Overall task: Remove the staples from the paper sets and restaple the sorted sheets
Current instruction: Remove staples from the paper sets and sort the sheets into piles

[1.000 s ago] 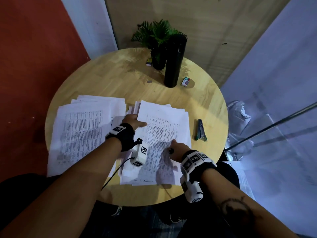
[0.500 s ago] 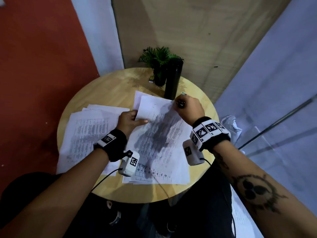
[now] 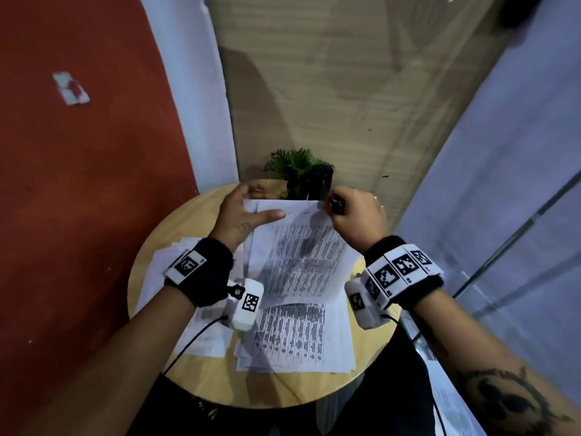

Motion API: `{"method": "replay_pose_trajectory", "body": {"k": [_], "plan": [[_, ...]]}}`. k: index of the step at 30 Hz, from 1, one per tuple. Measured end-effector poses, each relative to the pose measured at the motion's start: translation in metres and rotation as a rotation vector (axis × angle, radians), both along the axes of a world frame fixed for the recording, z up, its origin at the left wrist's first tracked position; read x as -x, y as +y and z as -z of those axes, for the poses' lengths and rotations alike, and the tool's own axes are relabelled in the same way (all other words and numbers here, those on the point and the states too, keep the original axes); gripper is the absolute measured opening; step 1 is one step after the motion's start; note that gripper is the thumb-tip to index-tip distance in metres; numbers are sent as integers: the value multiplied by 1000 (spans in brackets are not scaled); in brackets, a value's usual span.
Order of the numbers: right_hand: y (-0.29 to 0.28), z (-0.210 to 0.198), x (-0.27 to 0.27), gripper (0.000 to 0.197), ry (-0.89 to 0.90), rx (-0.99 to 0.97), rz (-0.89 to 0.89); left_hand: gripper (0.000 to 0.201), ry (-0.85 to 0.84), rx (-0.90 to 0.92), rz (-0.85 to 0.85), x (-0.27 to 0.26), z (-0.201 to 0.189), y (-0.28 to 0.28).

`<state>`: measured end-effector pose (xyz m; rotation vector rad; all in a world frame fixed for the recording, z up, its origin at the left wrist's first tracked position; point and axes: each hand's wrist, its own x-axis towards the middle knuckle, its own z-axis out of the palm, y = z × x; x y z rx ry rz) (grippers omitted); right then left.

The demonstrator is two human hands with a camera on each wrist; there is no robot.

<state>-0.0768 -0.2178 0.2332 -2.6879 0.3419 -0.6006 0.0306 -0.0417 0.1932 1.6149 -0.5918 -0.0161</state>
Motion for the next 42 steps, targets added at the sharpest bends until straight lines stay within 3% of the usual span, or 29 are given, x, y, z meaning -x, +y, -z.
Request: {"method": "replay_pose_trajectory", "body": {"k": [4, 9, 14, 16, 20, 22, 26, 29, 32, 36, 39, 42], "plan": [[2, -13, 5, 11, -58, -2, 22, 19, 32, -21, 78, 12, -16, -7], [3, -24, 10, 11, -81, -46, 55, 34, -15, -4, 25, 15, -28, -5], [-3, -25, 7, 8, -116, -109, 40, 23, -58, -43, 72, 21, -40, -7], [-4, -24, 5, 6, -238, -164, -17, 20, -74, -45, 60, 20, -43, -8], [4, -29, 10, 25, -553, -449, -91, 13, -60, -36, 83, 18, -47, -11], [8, -30, 12, 34, -516, -531, -110, 16, -50, -38, 100, 18, -49, -12], [16, -26, 13, 32, -308, -620, -272, 23, -35, -3, 133, 22, -51, -13], [19, -23, 15, 40, -221, -508, -359, 29, -45, 14, 140, 26, -52, -15], [20, -19, 20, 48, -308, -440, -430, 28, -34, 33, 154, 28, -53, -16], [18, -14, 21, 43, -479, -375, -405, 25, 18, 53, 151, 30, -57, -13], [18, -11, 19, 43, -505, -230, -390, 22, 8, 47, 189, 32, -60, -10], [18, -9, 19, 42, -527, -263, -438, 30, 10, 37, 190, 32, -62, -8]]}}
